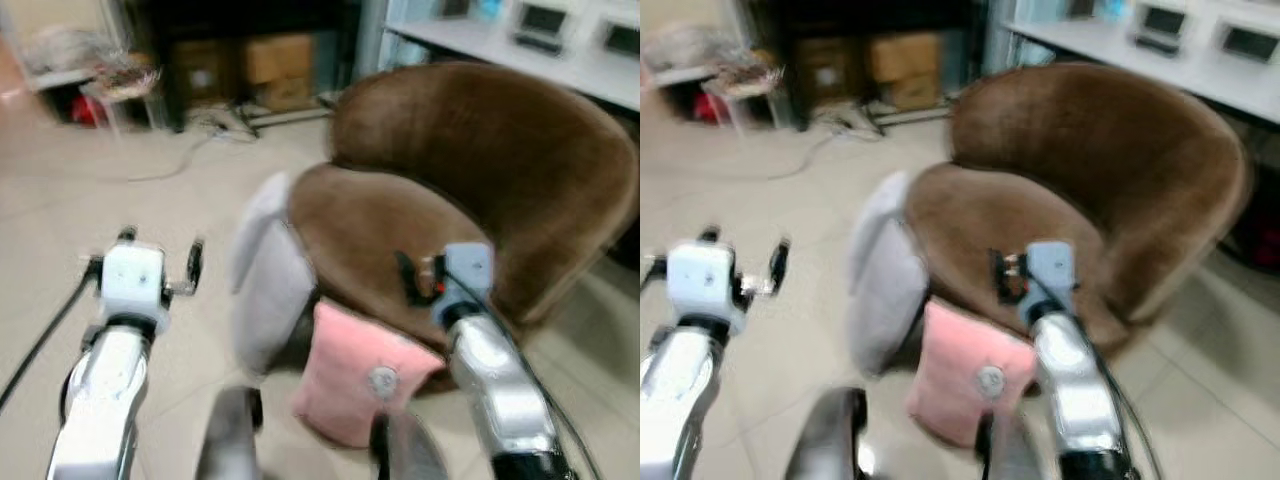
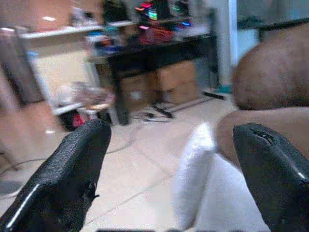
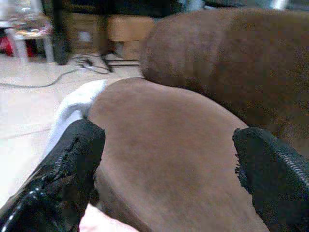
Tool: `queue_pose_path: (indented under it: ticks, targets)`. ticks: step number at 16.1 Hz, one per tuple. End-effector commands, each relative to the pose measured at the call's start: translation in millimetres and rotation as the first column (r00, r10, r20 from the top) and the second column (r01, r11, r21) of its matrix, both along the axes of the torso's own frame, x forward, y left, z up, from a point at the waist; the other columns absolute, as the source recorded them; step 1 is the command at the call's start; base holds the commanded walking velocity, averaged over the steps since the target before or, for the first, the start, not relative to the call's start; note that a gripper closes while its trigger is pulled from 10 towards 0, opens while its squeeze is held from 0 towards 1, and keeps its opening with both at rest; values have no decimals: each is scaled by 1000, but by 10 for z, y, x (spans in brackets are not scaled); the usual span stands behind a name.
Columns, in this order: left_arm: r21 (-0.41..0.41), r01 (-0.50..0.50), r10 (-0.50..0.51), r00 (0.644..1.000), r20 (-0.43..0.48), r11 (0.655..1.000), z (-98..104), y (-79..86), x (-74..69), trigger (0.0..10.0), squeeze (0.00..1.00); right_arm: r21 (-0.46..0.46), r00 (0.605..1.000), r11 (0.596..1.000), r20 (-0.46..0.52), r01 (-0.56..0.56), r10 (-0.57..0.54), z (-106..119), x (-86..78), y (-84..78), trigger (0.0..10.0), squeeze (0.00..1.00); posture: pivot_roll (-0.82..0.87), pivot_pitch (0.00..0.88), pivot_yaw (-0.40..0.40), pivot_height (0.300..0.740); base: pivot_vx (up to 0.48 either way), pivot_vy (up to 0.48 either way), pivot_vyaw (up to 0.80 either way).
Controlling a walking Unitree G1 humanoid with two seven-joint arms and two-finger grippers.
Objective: Move the pillow to the sofa from floor
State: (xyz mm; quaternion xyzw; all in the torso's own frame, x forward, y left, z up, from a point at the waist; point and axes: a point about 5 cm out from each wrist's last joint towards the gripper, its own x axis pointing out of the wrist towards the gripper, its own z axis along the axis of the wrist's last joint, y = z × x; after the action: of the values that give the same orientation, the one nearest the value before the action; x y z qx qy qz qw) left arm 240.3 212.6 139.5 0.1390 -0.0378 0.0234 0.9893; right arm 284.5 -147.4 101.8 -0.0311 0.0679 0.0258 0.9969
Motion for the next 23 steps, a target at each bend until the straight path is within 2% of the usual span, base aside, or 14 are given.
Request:
queue_pose_path:
  ticks: [1,4,5,6,12,14,23]
  targets:
    - [-7,-6,6,999,-33,1000,-68,16,-21,10000,0,-5,1000,1000,-19,-2,2,-40,-14,16,10000,922,19,0,-38,591,0,0,0]
    - [-18,0,0,1000,-30,1000,-71,12,-28,10000,0,-13,1000,1000,-23,-3,3,-40,-12,13,10000,835,18,0,-39,591,0,0,0]
    - [-20,1,-2,1000,-30,1000,-74,12,-25,10000,0,-17,1000,1000,-24,-5,5,-41,-12,13,10000,710,18,0,-39,591,240,0,0]
    - [-23,4,-5,1000,-30,1000,-79,11,-27,10000,0,-21,1000,1000,-27,-8,8,-46,-9,15,10000,0,18,0,-39,591,304,0,0]
    - [-27,7,-8,1000,-30,1000,-81,9,-22,10000,0,-28,999,1000,-37,-4,3,-63,10,7,10000,0,19,0,-45,591,312,0,0]
    - [-28,6,-7,1000,-29,1000,-82,9,-25,10000,0,-63,999,998,-36,-2,0,-68,19,5,10000,0,19,0,-45,591,319,0,0]
    - [-27,4,-5,1000,-27,1000,-82,4,-25,10000,0,-39,999,999,-50,-22,20,-88,30,31,10000,0,23,0,-47,591,312,0,0]
